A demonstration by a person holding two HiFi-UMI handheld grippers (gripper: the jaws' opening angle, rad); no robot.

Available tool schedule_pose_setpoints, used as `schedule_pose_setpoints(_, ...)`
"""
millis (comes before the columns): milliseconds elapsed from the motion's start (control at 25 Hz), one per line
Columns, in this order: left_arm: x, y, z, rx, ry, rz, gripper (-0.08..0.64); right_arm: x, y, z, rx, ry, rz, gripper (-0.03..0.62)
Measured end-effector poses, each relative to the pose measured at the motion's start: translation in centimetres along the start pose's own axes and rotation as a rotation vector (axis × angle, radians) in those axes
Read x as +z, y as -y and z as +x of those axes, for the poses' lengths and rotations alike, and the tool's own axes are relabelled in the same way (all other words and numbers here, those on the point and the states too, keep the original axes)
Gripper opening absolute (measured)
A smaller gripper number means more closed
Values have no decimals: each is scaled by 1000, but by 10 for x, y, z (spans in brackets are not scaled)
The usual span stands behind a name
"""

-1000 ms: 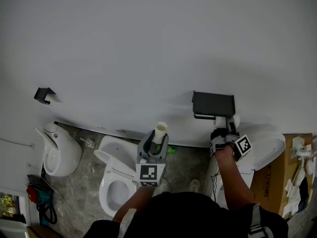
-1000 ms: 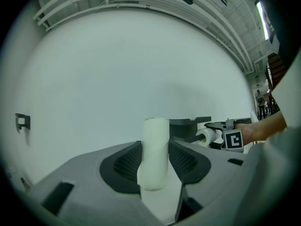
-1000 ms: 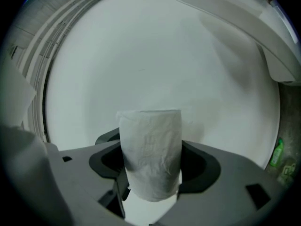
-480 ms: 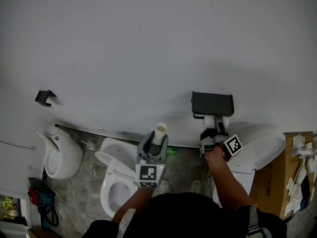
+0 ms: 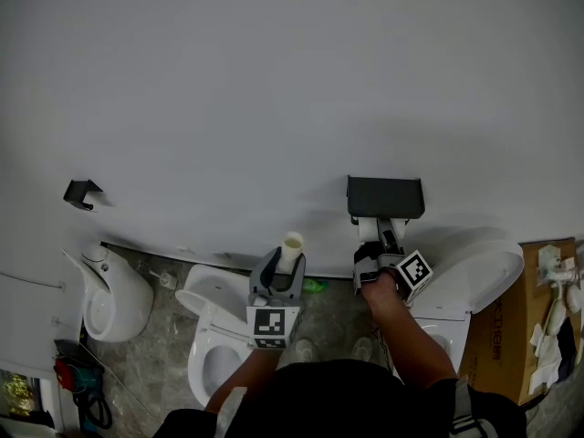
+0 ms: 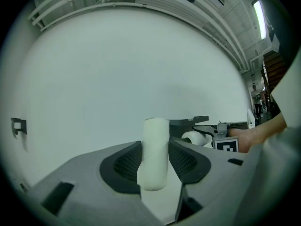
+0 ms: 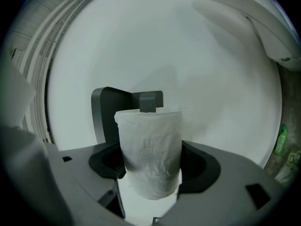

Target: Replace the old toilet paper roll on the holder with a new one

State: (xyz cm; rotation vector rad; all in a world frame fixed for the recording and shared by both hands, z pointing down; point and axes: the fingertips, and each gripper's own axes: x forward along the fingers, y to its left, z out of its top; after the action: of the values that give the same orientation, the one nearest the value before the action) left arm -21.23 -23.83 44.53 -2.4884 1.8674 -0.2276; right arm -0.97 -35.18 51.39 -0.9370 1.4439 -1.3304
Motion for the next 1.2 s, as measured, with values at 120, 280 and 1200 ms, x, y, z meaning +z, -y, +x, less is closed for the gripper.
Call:
schedule_pose_setpoints(120, -1, 1, 2, -9, -4, -3, 175, 0, 1, 0, 10, 4, -1, 318)
schedule_pose_setpoints(280, -4, 1, 5, -16, -10, -6, 176, 1, 4, -2, 11, 1, -29, 318)
schedule_pose_setpoints(1200, -11, 17, 26, -61, -25, -30, 176, -10, -14, -50, 51, -118, -151, 319)
